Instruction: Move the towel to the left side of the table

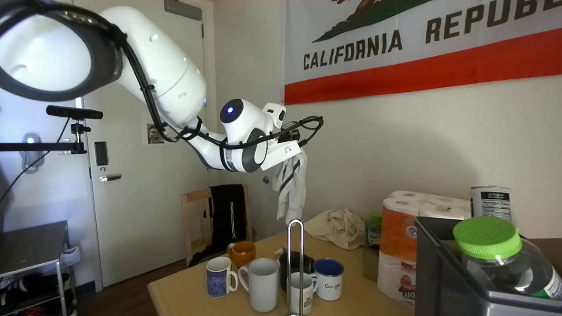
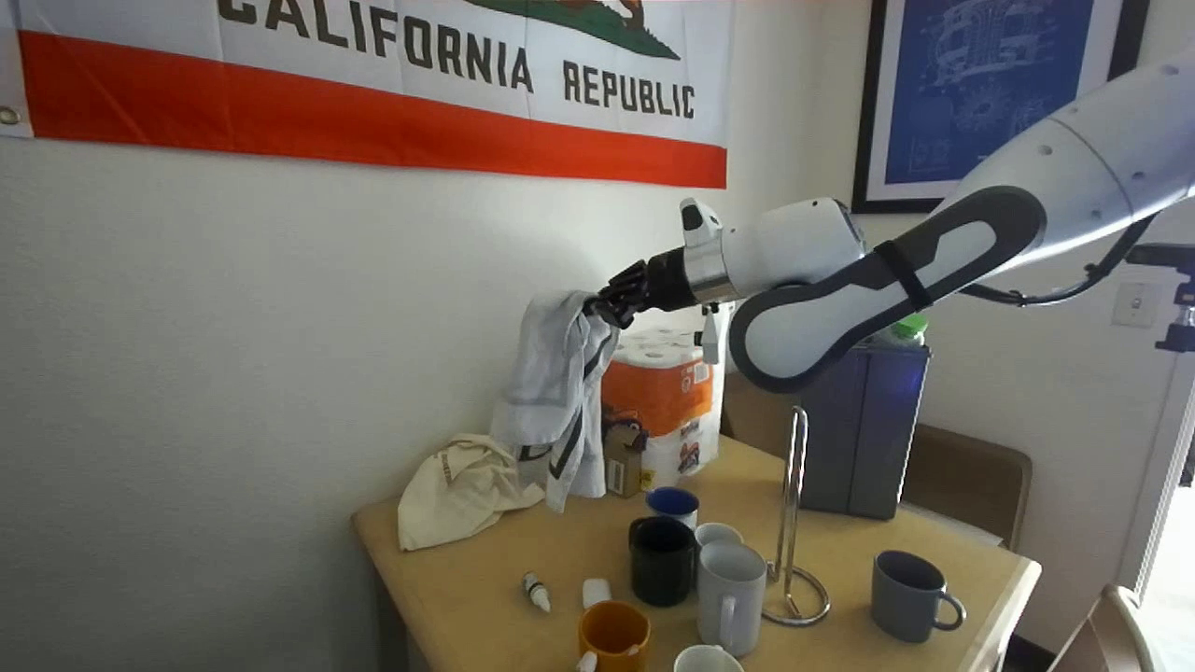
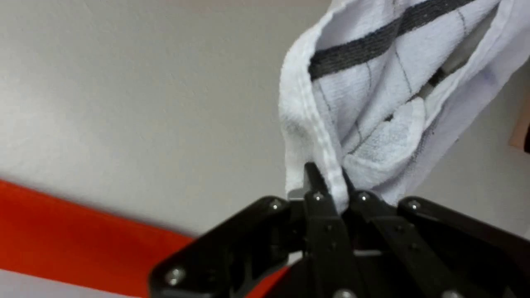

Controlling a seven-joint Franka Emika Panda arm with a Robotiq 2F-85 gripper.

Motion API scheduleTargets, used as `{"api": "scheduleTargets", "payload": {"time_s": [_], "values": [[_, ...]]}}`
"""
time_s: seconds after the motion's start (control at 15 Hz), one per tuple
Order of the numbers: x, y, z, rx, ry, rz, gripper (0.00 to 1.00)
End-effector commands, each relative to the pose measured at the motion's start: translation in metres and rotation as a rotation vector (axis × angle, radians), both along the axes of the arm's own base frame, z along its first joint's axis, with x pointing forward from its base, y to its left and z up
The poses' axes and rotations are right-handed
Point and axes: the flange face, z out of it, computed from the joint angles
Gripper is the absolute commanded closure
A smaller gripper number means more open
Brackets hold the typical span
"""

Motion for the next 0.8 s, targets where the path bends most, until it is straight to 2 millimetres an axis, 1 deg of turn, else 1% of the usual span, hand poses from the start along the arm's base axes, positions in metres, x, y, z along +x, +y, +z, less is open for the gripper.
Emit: {"api": "scheduleTargets", "payload": {"time_s": [0.0, 0.13, 0.4, 0.6, 0.73], "values": [[0.007, 0.004, -0.008, 0.095, -0.003, 0.087, 0.98], [-0.002, 0.007, -0.034, 0.090, 0.047, 0.122, 0.98], [-0.002, 0.005, -0.080, 0.063, 0.149, 0.157, 0.98], [-0.001, 0.009, -0.101, 0.063, 0.219, 0.192, 0.98], [0.000, 0.011, -0.110, 0.058, 0.267, 0.207, 0.98]]}}
